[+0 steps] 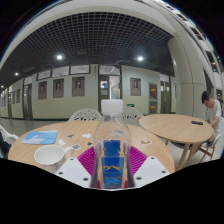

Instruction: Pour water

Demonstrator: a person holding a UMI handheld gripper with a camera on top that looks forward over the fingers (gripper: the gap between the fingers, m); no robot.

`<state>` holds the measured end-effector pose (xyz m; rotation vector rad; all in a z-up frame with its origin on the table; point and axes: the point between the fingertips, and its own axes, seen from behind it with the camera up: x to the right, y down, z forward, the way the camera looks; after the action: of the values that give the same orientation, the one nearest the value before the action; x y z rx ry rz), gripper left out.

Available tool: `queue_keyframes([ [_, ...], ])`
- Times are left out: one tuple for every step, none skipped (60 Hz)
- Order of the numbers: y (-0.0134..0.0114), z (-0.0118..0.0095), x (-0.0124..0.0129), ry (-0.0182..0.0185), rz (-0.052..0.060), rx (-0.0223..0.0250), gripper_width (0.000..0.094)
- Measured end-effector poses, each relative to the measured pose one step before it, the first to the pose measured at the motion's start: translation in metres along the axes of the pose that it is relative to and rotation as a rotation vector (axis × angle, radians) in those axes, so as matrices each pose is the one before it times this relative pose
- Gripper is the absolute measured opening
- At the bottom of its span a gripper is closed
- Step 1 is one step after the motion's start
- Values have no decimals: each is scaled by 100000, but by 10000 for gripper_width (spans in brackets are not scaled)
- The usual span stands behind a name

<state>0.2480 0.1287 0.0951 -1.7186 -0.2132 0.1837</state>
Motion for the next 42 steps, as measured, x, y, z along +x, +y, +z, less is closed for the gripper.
queue_keyframes([
  [-74, 137, 14, -151, -233, -574, 456],
  [-84, 114, -29, -233, -259, -671, 482],
  [160, -256, 425, -383, -188, -720, 514],
  [333, 161, -560, 172, -107, -980, 577],
  [103, -41, 164, 232, -115, -977, 651],
  [70, -22, -18, 228, -130, -734, 724],
  [30, -43, 17, 22, -350, -460, 797],
  [240, -243, 50, 266, -418, -162, 871],
  [-121, -207, 164, 196, -450, 86, 854],
  [-153, -243, 87, 13, -408, 328, 831],
  [-135, -279, 101, 150, -424, 270, 827],
  [-51, -319, 128, 224, -379, 148, 832],
  [-12, -383, 112, 215, -477, -53, 841],
  [-330, -450, 357, 151, -370, -260, 849],
  [623, -453, -545, 109, -202, -169, 854],
  [-57, -260, 147, 170, -233, -170, 854],
  [3, -397, 2, -67, -115, -138, 855],
  [31, -430, -96, -388, -39, -206, 853],
  [45, -492, -154, -620, -41, -298, 851],
  [-119, -1181, -192, -874, 134, -330, 851],
  [523, -627, -586, -955, 295, -187, 852],
  [8, -134, -191, -1013, 347, -160, 850],
  [50, -541, -343, -1130, 418, -313, 848],
  [56, -546, -420, -1252, 346, -362, 849],
  [55, -505, -447, -1333, 372, -313, 848],
  [-245, -1359, -421, -1378, 381, -270, 848],
  [603, -702, -724, -1245, 452, -233, 848],
  [77, -538, -514, -1294, 446, -133, 850],
  [25, -489, -532, -1368, 416, 53, 849],
  [90, -424, -466, -1233, 378, -70, 849],
  [-210, -617, -279, -1112, 362, -396, 850],
  [400, -590, -462, -900, -52, -518, 850],
  [119, -377, -295, -884, -266, -321, 853],
  [79, -336, -313, -840, -427, 15, 857],
  [-9, -291, -283, -699, -341, 408, 858],
  [-42, -279, -250, -342, -51, 662, 858],
  [-6, -233, -231, -69, 128, 562, 859],
  [-286, 94, -155, 67, 211, 297, 859],
  [347, -806, -160, 162, 29, 34, 863],
  [134, -143, -139, -141, -99, 127, 860],
  [122, -82, -217, -231, -79, 241, 857],
  [154, -36, -216, -242, -12, 276, 856],
])
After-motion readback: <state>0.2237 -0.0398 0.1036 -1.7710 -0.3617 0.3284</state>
